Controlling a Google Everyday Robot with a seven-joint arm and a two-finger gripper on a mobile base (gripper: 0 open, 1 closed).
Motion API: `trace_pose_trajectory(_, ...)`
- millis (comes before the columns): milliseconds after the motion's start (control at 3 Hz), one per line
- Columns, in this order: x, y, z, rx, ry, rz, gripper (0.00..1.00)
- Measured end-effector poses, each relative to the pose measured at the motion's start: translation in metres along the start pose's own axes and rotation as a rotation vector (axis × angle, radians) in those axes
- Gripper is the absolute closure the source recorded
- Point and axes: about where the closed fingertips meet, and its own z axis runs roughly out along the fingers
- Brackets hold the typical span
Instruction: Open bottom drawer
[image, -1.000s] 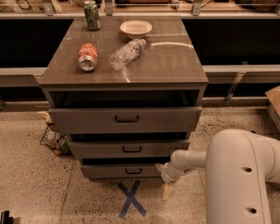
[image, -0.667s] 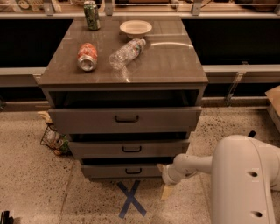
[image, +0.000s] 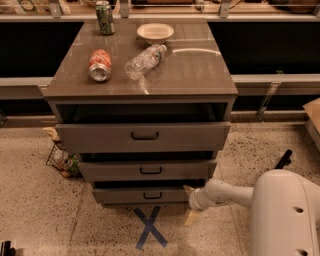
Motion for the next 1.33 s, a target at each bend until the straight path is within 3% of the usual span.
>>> trace_pose_trajectory(667, 0.007, -0.034, 0.018, 0.008, -0.013, -0.008, 0.00)
trace_pose_trajectory(1000, 0.005, -0.049, 0.028, -0.006, -0.021, -0.021, 0.00)
trace_pose_trajectory(1333, 0.006, -0.046, 0.045, -0.053, -0.034, -0.009, 0.00)
